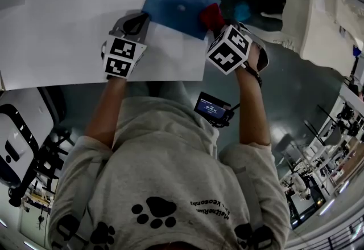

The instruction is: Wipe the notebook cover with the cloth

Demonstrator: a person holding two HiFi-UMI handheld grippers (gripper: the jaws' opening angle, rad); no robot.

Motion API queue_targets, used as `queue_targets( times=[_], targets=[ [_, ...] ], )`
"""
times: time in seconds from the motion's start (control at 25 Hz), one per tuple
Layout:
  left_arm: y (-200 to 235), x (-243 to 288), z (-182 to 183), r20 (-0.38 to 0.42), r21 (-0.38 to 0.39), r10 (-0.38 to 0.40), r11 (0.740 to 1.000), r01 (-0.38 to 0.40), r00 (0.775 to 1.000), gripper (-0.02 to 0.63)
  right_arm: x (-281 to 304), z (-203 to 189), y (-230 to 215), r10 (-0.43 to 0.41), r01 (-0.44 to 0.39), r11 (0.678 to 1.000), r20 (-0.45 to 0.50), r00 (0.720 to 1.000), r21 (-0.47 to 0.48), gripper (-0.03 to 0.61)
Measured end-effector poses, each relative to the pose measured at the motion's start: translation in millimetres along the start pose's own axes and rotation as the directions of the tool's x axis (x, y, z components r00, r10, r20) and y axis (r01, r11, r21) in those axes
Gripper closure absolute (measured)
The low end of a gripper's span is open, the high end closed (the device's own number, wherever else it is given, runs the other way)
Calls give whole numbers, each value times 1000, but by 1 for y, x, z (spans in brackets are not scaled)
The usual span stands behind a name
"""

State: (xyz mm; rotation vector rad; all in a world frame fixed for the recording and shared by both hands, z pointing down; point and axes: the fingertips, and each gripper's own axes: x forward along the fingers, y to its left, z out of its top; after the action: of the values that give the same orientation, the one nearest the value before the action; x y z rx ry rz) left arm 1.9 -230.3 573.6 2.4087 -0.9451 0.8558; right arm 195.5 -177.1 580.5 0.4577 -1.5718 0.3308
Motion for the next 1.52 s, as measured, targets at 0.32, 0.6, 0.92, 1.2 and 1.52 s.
queue_targets(
  times=[0.32, 0.6, 0.92, 1.2, 1.52],
  targets=[
    [0, 0, -2, -8, -23, -19, 1000, 19, 1000, 615, -9, -31, -2, -14, 16, 994, -23, 1000, 104, 532],
    [0, -5, -7, -33, -37, -28, 999, 26, 999, 615, -60, 23, -8, -135, 121, 988, 147, 980, 100, 532],
    [1, -8, -14, -78, -1, -15, 1000, 15, 997, 615, -59, 128, 17, -66, 87, 995, 323, 944, -51, 532],
    [0, -8, -14, -79, 6, -11, 1000, 12, 997, 615, -41, 186, 41, 6, 61, 982, 345, 938, -181, 531],
    [1, -7, -15, -64, 5, -14, 1000, 15, 998, 615, -7, 191, 62, 71, -4, 964, 243, 968, -267, 532]
  ],
)
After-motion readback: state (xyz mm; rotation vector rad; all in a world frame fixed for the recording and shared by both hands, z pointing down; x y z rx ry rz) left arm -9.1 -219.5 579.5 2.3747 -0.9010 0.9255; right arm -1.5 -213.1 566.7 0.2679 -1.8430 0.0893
